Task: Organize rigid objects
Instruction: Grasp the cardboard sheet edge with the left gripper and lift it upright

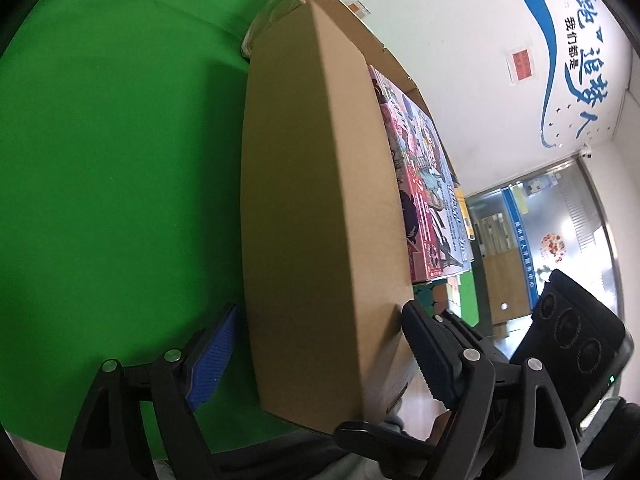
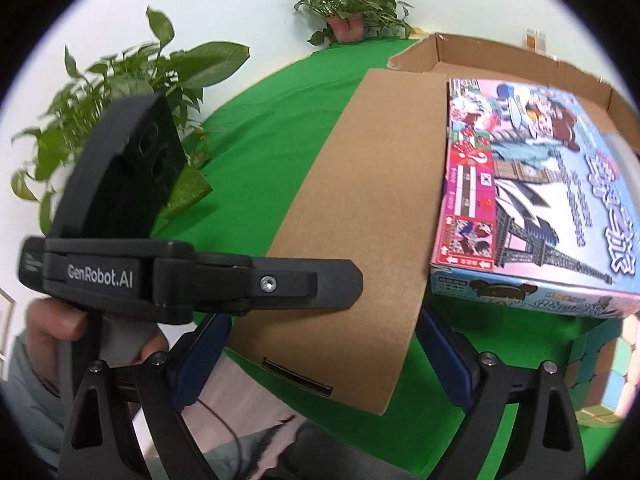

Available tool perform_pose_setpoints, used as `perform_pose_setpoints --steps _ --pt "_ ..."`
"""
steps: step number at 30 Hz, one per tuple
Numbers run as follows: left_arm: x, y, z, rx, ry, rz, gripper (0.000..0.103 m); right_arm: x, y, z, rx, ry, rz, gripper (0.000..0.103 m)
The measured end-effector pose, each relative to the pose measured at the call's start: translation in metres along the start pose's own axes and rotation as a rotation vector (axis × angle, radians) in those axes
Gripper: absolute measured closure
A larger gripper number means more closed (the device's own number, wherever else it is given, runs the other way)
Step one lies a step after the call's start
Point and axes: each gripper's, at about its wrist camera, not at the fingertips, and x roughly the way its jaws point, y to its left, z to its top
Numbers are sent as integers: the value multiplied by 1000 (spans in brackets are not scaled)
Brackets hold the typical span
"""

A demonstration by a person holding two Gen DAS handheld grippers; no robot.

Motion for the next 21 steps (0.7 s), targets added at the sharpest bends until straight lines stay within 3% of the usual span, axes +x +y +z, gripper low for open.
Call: perform_pose_setpoints --steps 1,8,14,21 --pt "3 -2 2 0 3 -8 27 -2 -3 0 16 1 24 10" --pt "4 -28 5 79 -36 68 29 -10 -6 -1 36 -17 89 10" --pt "-5 -64 19 152 -113 80 29 -34 9 8 -14 -108 79 10" --pt "7 -127 75 306 -175 30 29 -82 2 38 -36 -260 4 10"
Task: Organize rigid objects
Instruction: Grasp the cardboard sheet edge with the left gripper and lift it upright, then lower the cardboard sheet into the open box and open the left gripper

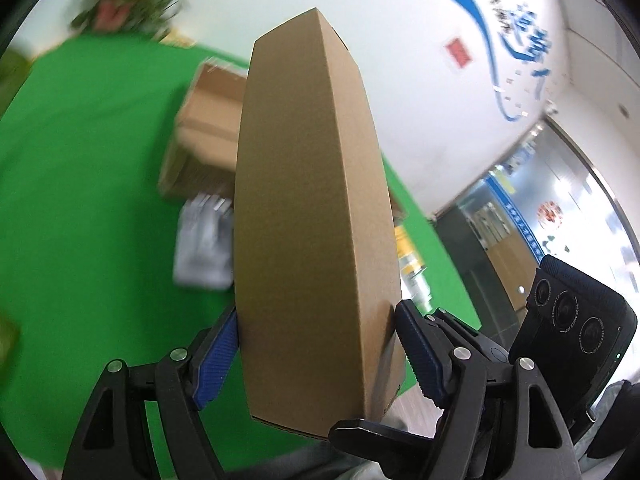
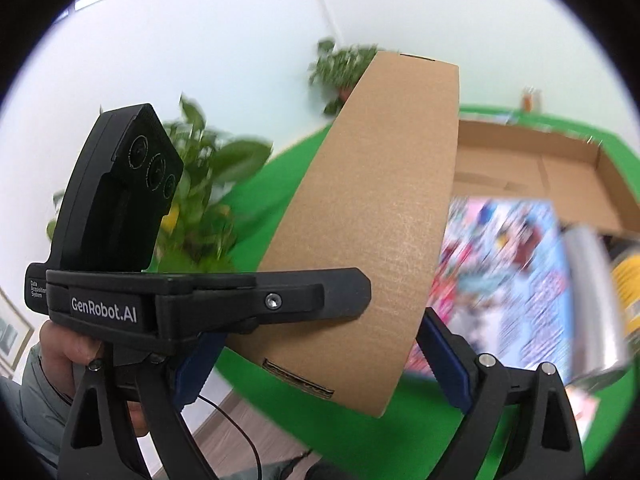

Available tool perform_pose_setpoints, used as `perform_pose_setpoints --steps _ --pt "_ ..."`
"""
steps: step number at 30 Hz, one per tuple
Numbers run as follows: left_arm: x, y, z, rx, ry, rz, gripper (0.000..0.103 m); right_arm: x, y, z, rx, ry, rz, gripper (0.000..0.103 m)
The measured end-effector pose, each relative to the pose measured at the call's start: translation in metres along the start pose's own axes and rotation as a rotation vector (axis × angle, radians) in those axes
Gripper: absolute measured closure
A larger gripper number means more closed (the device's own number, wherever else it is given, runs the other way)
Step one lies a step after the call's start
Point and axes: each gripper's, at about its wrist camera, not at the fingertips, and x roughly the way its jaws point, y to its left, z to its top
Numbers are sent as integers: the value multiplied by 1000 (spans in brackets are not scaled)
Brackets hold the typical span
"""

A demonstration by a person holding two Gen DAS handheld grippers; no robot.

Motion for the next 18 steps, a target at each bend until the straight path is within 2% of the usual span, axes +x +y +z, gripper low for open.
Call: perform_pose_setpoints --steps 3,4,8,14,18 --pt "22 -20 35 62 -3 -38 29 -17 -15 18 9 -60 -54 10" --pt "17 -21 34 78 -3 -51 29 -20 -19 21 8 -70 -68 10" --pt "17 -27 65 139 -9 -75 29 -31 -36 38 3 -101 -115 10" --pt "38 -33 129 175 -40 -47 29 -16 -50 82 -9 -109 -111 10" --pt "22 -30 166 169 -56 -23 29 -1 -62 107 -25 -93 -88 10"
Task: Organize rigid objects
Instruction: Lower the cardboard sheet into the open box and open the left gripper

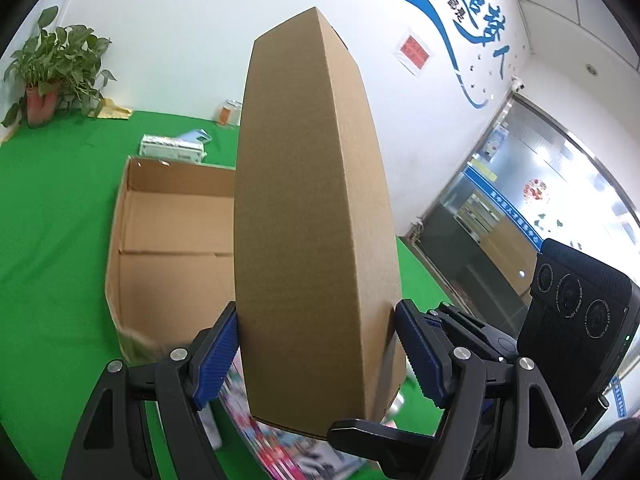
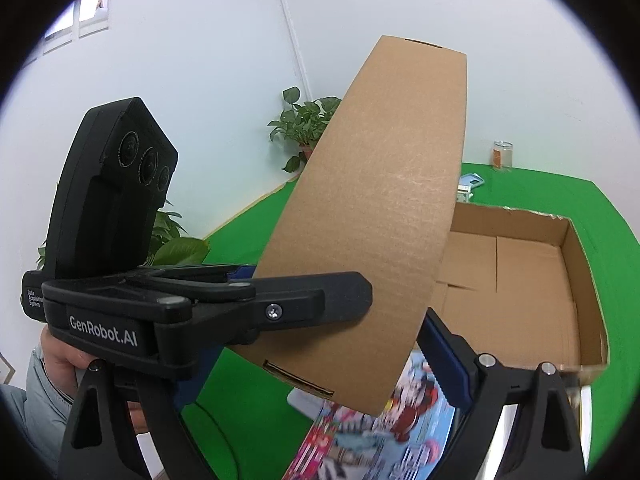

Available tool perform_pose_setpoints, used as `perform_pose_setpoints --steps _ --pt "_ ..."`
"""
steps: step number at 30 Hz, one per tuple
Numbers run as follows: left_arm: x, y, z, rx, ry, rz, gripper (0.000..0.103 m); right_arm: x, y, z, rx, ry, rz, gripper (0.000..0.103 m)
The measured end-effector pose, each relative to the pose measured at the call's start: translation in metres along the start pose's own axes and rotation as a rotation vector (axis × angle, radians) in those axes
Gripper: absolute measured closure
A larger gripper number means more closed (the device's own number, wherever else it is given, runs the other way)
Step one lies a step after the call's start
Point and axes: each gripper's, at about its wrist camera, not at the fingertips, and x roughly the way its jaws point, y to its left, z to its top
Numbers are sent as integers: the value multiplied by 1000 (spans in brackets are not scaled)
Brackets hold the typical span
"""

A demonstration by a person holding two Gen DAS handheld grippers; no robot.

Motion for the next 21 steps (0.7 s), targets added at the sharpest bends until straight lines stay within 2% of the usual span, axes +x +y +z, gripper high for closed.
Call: perform_pose_setpoints --steps 3,4,7,11,13,17,19,21 --pt "-4 5 28 -17 1 16 29 17 -2 14 -5 25 18 10" --pt "-22 23 35 -27 4 25 29 24 -4 19 -3 37 27 10" --pt "-21 34 52 -55 12 52 29 47 -10 30 9 84 58 11" --pt "6 56 77 -95 35 84 29 66 -16 32 16 137 92 11" --pt "7 72 77 -110 44 98 29 79 -19 35 28 159 111 11" --pt "40 102 78 -139 93 135 29 100 -34 33 77 215 157 11" --pt "43 126 44 -155 123 151 29 112 -41 29 90 256 172 11" --pt "57 138 32 -180 145 163 29 129 -46 25 115 300 186 11"
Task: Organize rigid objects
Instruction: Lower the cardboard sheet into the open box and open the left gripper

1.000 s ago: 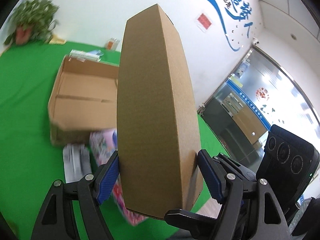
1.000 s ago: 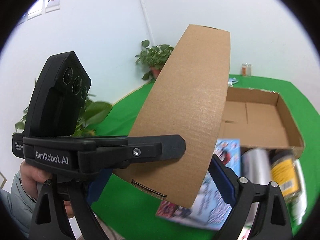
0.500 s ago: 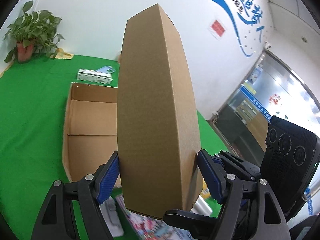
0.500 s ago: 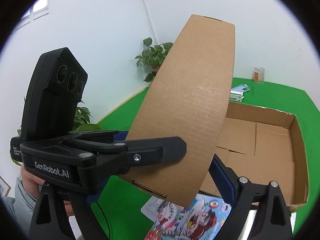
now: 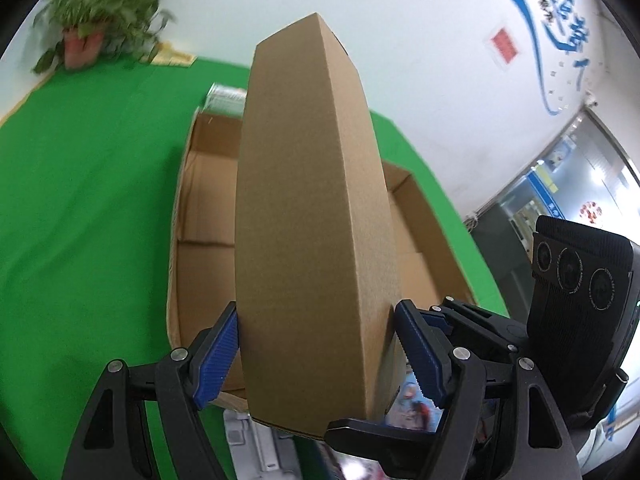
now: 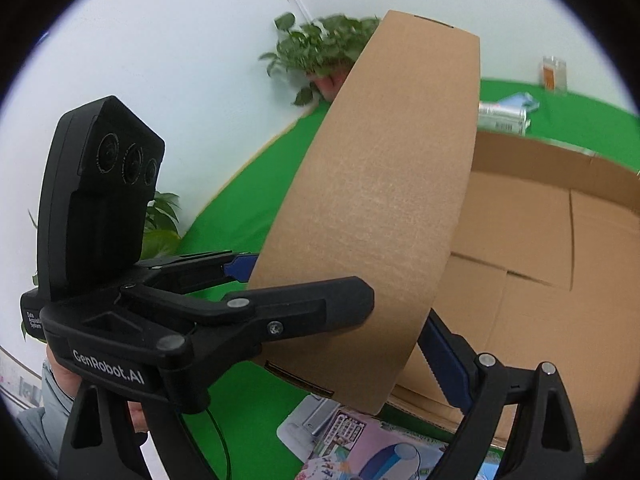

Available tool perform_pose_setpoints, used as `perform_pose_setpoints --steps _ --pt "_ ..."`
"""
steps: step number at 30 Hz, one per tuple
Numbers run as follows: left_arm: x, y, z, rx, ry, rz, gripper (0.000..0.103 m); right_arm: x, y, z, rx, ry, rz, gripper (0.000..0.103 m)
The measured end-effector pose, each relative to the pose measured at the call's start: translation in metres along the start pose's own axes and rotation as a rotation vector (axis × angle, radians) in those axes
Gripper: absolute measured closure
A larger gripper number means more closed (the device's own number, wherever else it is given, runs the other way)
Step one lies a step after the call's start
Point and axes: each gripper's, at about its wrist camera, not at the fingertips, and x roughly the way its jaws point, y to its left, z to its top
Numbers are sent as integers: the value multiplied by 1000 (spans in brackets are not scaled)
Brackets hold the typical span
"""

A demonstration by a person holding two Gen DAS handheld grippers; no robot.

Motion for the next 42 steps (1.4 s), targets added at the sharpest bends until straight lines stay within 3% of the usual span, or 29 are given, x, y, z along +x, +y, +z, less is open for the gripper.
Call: perform_pose_setpoints --steps 10,16,21,23,25,29,30,36,39,42 --pt "64 36 6 -50 83 73 30 48 -28 -9 78 140 57 11" --pt "64 33 23 -22 -2 118 31 65 -32 -12 104 205 30 11" --pt "72 39 32 -33 0 123 31 68 -39 -13 128 221 60 9" --pt "73 40 28 -46 15 117 42 63 -35 -11 114 226 77 9" --pt "73 49 5 -53 24 114 43 61 -31 -10 86 234 78 10" --pt "62 55 -26 -72 -4 116 43 62 -33 -12 60 226 16 45" --pt "59 54 -29 -75 -15 114 43 62 -33 -11 56 216 8 49" --pt "35 37 -46 -16 -80 146 43 71 -32 -6 94 187 -5 49" --pt "27 37 -58 -32 -99 196 37 75 -29 -5 110 180 19 50" --pt "25 44 -63 -56 -88 181 35 74 -21 -6 87 168 2 50"
